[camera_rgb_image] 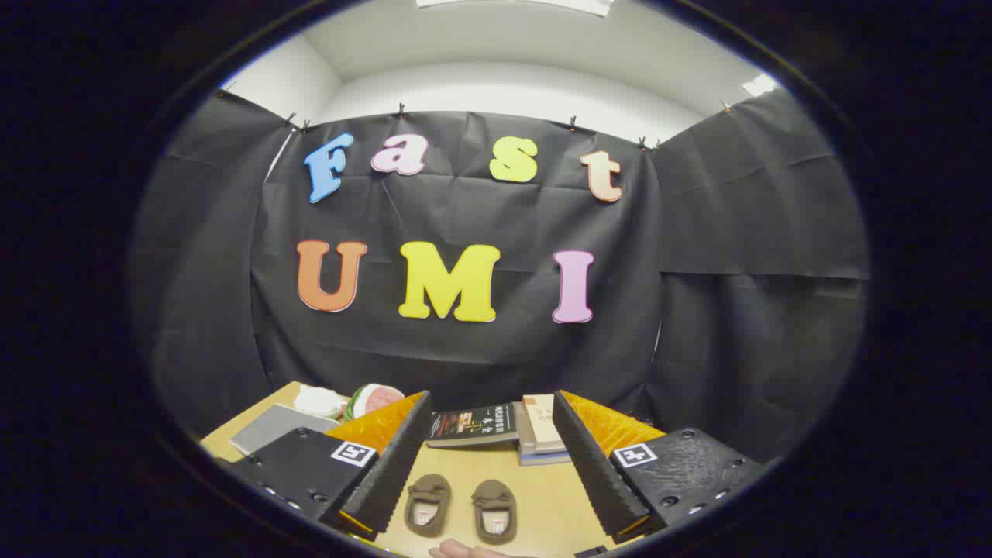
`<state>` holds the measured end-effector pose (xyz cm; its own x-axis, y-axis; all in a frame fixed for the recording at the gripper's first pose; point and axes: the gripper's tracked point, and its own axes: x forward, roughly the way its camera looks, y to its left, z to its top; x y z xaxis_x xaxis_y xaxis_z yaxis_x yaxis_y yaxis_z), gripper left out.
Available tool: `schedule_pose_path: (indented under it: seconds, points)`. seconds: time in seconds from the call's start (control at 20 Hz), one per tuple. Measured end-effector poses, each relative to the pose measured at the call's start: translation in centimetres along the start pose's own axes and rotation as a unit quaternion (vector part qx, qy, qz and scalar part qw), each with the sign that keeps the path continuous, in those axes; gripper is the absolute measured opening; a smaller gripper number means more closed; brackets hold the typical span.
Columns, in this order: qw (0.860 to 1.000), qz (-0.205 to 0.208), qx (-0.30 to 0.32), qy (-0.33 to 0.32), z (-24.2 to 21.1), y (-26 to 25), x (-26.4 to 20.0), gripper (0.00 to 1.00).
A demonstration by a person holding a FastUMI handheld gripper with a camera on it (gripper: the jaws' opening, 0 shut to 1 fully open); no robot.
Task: Open the storage box then place both shoes into the box .Put the left shoe in first, then the right shoe, with the right side of both shoes facing outward in a uniform manner.
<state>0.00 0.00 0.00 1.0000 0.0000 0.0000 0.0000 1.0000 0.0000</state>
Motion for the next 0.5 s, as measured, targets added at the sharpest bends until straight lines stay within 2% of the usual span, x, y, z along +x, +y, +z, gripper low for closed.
schedule_pose_path:
  seconds: [0.5]
  points:
    - [0.999, 0.035, 0.006, 0.021, -2.1, 0.6, 1.5, 0.95]
